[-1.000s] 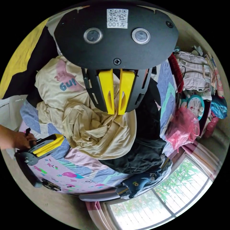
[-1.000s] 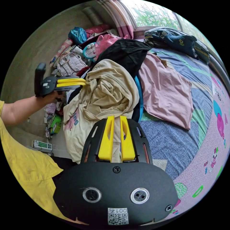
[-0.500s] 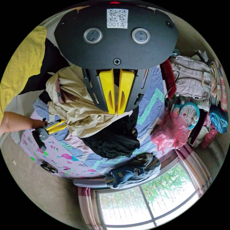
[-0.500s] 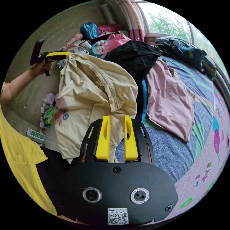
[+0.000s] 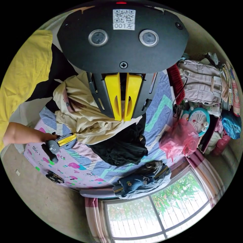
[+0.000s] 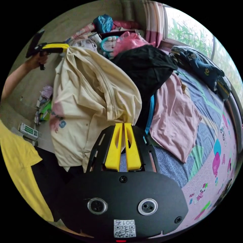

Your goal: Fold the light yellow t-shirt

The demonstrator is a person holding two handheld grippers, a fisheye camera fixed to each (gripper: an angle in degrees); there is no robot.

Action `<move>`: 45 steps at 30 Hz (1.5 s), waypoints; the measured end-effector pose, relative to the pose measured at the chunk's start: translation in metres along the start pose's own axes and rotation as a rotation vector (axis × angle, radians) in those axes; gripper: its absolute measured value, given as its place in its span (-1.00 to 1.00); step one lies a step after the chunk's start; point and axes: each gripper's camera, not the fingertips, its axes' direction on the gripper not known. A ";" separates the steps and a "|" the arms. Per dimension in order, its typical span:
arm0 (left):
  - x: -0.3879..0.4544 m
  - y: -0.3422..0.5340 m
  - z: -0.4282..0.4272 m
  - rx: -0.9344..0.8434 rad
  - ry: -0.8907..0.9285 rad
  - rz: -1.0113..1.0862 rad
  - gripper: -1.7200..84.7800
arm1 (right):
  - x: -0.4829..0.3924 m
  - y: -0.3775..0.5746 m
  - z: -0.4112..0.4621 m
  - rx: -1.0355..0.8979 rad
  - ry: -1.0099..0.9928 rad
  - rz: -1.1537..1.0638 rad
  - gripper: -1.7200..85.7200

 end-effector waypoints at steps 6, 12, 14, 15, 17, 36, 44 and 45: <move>0.018 -0.010 -0.089 0.062 -0.015 0.082 -0.99 | 0.023 0.036 -0.122 0.323 -0.279 0.057 -0.95; 0.003 -0.057 -0.141 0.105 0.043 0.023 -1.00 | 0.072 0.069 -0.197 0.491 -0.387 0.158 -0.95; -0.007 -0.081 -0.121 0.081 0.106 -0.020 -1.00 | 0.088 0.072 -0.192 0.438 -0.349 0.212 -0.96; -0.009 -0.086 -0.113 0.068 0.130 -0.031 -1.00 | 0.098 0.074 -0.183 0.393 -0.347 0.257 -0.96; -0.012 -0.106 -0.075 0.014 0.172 -0.060 -1.00 | 0.110 0.077 -0.166 0.318 -0.310 0.306 -0.96; 0.005 -0.195 0.022 -0.260 0.276 -0.141 -0.80 | 0.154 0.082 -0.123 0.081 -0.302 0.419 -0.95; 0.055 -0.222 -0.006 -0.221 0.101 0.070 -0.85 | 0.159 0.083 -0.132 0.095 -0.363 0.394 -0.95; 0.062 -0.225 -0.005 -0.232 0.076 0.118 -0.86 | 0.158 0.083 -0.133 0.094 -0.366 0.392 -0.95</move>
